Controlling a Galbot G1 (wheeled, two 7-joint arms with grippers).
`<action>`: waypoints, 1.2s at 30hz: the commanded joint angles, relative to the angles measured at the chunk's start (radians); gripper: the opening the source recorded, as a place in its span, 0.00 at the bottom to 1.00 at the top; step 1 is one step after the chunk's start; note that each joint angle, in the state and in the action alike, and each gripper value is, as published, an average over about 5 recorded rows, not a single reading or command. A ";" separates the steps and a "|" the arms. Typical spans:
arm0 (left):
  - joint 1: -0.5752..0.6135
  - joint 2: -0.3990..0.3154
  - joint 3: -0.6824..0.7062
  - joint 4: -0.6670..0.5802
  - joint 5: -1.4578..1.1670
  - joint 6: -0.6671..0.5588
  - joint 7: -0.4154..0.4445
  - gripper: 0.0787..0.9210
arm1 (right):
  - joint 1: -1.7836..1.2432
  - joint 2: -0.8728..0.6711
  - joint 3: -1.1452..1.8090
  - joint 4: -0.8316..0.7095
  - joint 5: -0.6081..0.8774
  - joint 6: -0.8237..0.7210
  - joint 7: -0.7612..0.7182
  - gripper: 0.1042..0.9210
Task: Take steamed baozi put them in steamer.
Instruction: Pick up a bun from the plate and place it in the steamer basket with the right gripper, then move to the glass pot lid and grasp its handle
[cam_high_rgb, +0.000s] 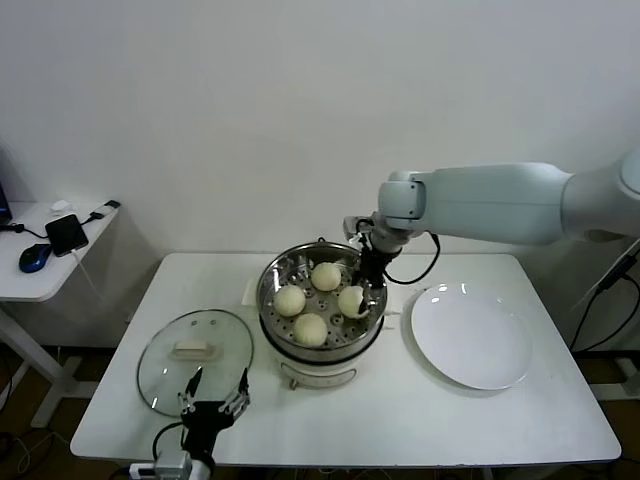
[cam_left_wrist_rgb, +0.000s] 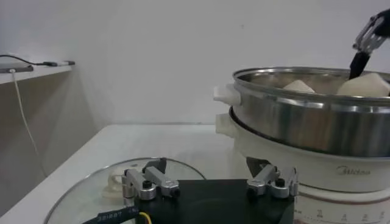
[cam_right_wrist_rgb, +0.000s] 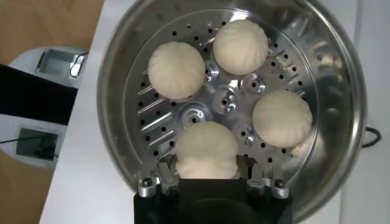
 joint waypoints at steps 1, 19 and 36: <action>0.003 -0.001 0.000 -0.001 0.001 0.000 0.000 0.88 | -0.087 0.041 0.018 -0.087 -0.026 -0.009 0.012 0.69; -0.010 0.001 -0.001 -0.002 -0.005 0.007 0.004 0.88 | -0.023 -0.155 0.235 -0.095 0.118 0.174 -0.041 0.88; -0.004 0.010 0.002 -0.004 0.018 -0.059 0.019 0.88 | -1.134 -0.618 1.627 0.224 -0.245 0.186 0.925 0.88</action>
